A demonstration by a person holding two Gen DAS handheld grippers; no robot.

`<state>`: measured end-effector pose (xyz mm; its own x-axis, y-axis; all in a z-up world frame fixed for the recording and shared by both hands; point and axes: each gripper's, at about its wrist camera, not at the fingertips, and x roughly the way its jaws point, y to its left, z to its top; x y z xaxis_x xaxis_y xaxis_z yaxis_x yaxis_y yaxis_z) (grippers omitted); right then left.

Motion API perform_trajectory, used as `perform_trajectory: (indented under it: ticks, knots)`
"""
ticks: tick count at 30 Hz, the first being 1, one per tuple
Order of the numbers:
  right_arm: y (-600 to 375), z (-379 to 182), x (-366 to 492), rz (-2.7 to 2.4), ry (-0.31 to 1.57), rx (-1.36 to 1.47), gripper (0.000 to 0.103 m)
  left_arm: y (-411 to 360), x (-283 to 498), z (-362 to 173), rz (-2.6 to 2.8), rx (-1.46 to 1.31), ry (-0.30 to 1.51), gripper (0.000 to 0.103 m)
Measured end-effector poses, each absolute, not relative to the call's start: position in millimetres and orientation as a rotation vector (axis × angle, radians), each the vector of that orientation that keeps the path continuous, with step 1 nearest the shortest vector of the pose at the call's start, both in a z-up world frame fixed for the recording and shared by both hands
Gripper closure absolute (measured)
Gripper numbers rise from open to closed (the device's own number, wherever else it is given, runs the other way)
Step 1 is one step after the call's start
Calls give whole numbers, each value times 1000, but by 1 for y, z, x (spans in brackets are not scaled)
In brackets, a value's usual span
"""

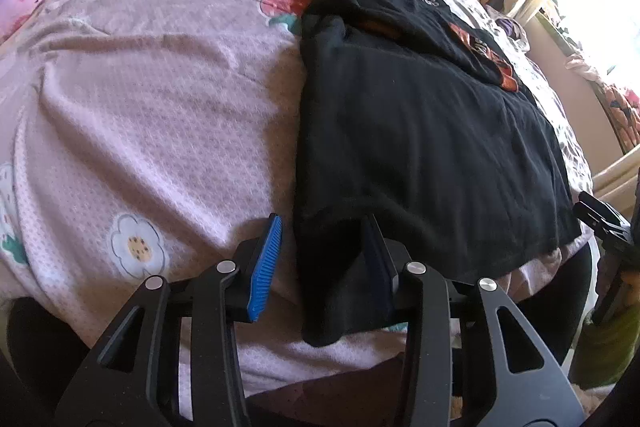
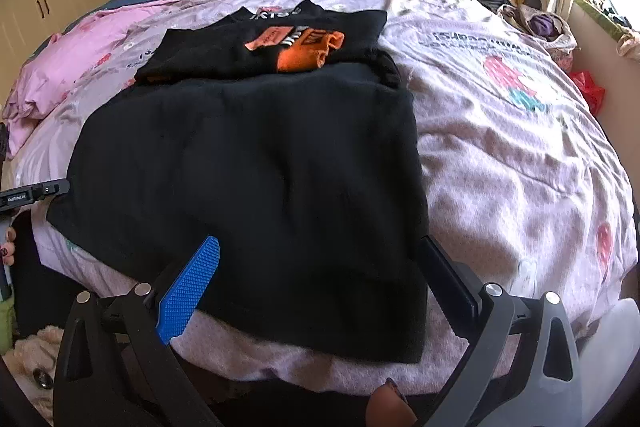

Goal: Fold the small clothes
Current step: 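Move both tools down to the hem of the black shirt, then close both tools on the shirt hem and lift it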

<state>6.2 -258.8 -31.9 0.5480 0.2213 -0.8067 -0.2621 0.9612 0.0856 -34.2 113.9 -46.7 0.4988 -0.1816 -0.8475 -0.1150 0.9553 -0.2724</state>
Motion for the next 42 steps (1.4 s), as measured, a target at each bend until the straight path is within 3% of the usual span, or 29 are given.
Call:
perform_trajectory:
  ticks: [11, 14, 22, 26, 32, 37, 42]
  knots:
    - [-289, -38, -11, 279, 985, -19, 9, 96, -46, -58, -82, -295, 1079, 72]
    - [-298, -41, -12, 287, 1006, 14, 28, 95, -49, -59, -86, -288, 1083, 72]
    - [-304, -56, -8, 306, 1054, 66, 60, 101, -51, -64, -92, -325, 1082, 72]
    - [-306, -53, -11, 342, 1044, 92, 93, 104, -51, -67, -95, -356, 1082, 72]
    - [-307, -27, -18, 400, 943, 135, 94, 106, -50, -66, -86, -372, 1090, 73]
    - [-310, -7, -17, 387, 868, 152, 94, 104, -52, -58, -64, -370, 1064, 95]
    - [-317, 5, -15, 368, 809, 182, 94, 102, -56, -44, -76, -365, 1027, 99]
